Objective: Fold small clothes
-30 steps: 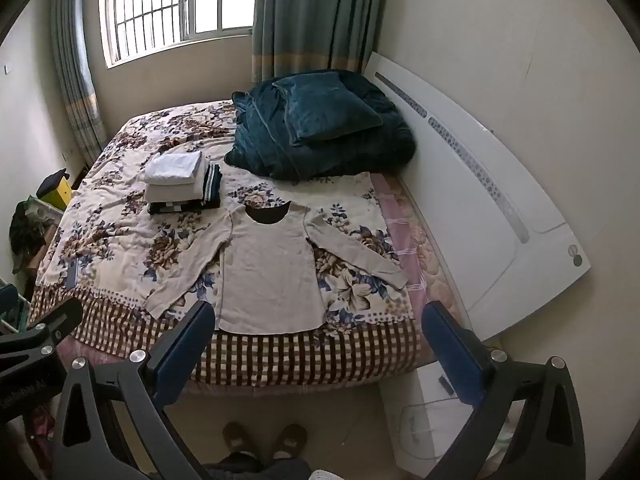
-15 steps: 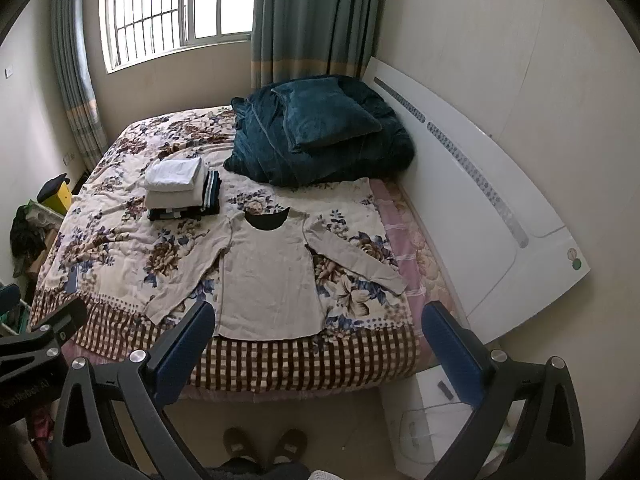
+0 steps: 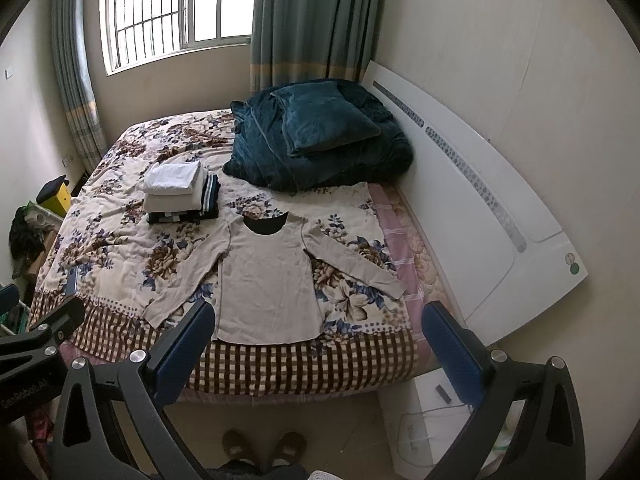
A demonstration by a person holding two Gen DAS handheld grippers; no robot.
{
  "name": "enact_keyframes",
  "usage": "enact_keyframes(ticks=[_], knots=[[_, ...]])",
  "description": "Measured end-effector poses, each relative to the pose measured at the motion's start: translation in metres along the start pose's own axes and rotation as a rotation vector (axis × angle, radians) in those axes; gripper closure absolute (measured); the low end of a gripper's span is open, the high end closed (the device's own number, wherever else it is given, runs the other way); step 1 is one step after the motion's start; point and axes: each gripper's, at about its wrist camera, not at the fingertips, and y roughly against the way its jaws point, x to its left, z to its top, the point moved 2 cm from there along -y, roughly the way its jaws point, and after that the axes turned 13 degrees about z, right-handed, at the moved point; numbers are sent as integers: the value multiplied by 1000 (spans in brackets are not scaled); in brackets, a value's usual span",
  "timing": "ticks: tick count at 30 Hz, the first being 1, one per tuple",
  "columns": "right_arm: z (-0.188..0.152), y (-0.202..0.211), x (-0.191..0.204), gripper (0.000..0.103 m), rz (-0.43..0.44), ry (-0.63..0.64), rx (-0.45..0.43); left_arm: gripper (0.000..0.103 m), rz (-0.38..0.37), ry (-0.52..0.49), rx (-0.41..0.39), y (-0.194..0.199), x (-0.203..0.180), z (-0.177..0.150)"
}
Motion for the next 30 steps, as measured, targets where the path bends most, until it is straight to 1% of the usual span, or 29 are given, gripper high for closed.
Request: enact_keyframes(ticks=[13, 20, 30], knots=[[8, 1, 3, 0, 2, 1, -5, 0, -2, 1, -5, 1, 0, -1], [16, 4, 7, 0, 2, 6, -12, 0, 3, 7, -10, 1, -2, 10], [13, 5, 9, 0, 1, 6, -14, 0, -1, 5, -12, 2, 1, 10]])
